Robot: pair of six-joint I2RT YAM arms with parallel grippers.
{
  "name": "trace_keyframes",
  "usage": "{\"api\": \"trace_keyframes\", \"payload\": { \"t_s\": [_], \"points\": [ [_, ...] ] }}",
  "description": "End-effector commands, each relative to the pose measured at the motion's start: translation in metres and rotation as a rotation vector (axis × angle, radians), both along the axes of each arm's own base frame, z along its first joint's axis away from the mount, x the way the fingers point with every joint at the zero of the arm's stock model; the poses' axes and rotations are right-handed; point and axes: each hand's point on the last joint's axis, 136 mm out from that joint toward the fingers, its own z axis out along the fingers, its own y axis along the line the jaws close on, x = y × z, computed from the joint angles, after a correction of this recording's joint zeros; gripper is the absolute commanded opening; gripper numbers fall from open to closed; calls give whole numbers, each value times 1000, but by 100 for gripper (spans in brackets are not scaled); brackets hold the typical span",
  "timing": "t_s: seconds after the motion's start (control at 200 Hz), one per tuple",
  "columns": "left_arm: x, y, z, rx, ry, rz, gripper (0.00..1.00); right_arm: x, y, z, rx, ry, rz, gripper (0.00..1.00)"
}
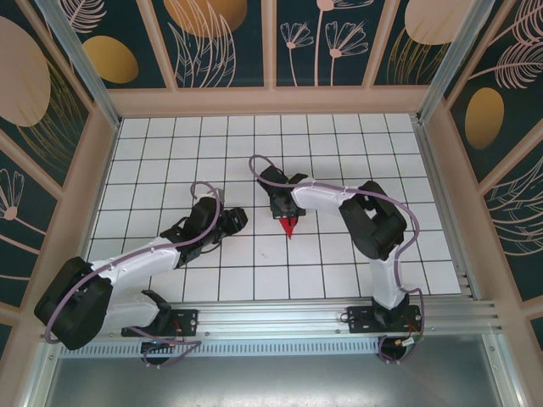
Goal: Fold a paper plane with a square sheet of paper (pick it up from the middle)
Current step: Move a paper plane to the center of the table.
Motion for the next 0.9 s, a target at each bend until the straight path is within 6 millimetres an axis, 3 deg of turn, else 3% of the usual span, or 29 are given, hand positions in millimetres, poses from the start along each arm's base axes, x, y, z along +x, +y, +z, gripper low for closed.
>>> {"api": "trace_keyframes", "payload": {
  "t_s": [0.0,0.4,0.515,0.681,0.801,0.896],
  "points": [
    [1,2,2,25,-12,-4,43,-15,-16,-28,-134,74,20,13],
    [1,1,6,21,-13,-8,42,-40,-14,-69,-355,97,66,7],
    [1,1,8,18,-15,-10,42,-40,-13,-68,-361,104,72,7],
    [2,1,12,22,-22,-12,42,-29,-4,-47,-260,83,68,11],
    [2,2,16,25,-31,-9,42,-16,6,-12,-146,29,65,18],
    [2,4,18,33,-39,-3,43,-8,12,17,-77,-3,71,32]
  ]
}}
